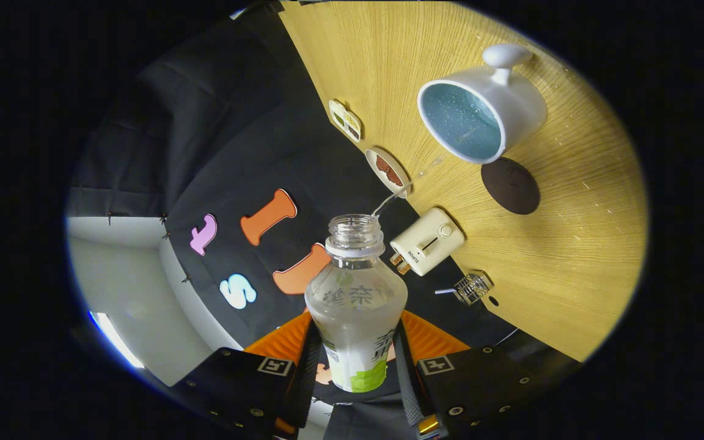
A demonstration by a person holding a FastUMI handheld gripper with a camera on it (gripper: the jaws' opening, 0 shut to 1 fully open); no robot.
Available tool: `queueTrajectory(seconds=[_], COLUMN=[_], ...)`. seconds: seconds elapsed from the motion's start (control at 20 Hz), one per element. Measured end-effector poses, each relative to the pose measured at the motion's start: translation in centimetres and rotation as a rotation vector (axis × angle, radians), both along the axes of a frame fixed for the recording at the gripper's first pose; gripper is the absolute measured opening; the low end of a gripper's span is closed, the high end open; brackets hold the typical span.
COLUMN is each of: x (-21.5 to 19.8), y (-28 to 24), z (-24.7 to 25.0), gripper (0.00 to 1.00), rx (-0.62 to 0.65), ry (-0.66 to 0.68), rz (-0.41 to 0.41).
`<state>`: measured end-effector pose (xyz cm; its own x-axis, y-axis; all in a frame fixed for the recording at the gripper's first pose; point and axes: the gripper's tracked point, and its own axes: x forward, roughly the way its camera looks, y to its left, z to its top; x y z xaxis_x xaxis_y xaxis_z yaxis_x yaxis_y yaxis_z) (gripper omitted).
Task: Take the bottle from table, then pour the juice into the cup, finally place the bottle on the coaster
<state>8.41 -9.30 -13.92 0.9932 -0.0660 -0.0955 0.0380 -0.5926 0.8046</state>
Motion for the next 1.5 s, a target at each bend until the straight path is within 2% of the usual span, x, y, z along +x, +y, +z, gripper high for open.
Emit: queueTrajectory(seconds=[0.45, 0.75, 0.9, 1.2, 1.5], x=[0.1, -0.4, -0.1, -0.2, -0.3], y=[1.0, 1.6, 1.8, 0.1, -1.0], z=[-0.7, -2.0, -2.2, -2.9, -2.8], gripper=[0.6, 0.6, 0.6, 0.6, 0.6], rx=[-0.058, -0.255, -0.419, -0.903, -1.184], ry=[0.025, 0.084, 0.108, 0.223, 0.283], rz=[0.029, 0.069, 0.103, 0.181, 0.198])
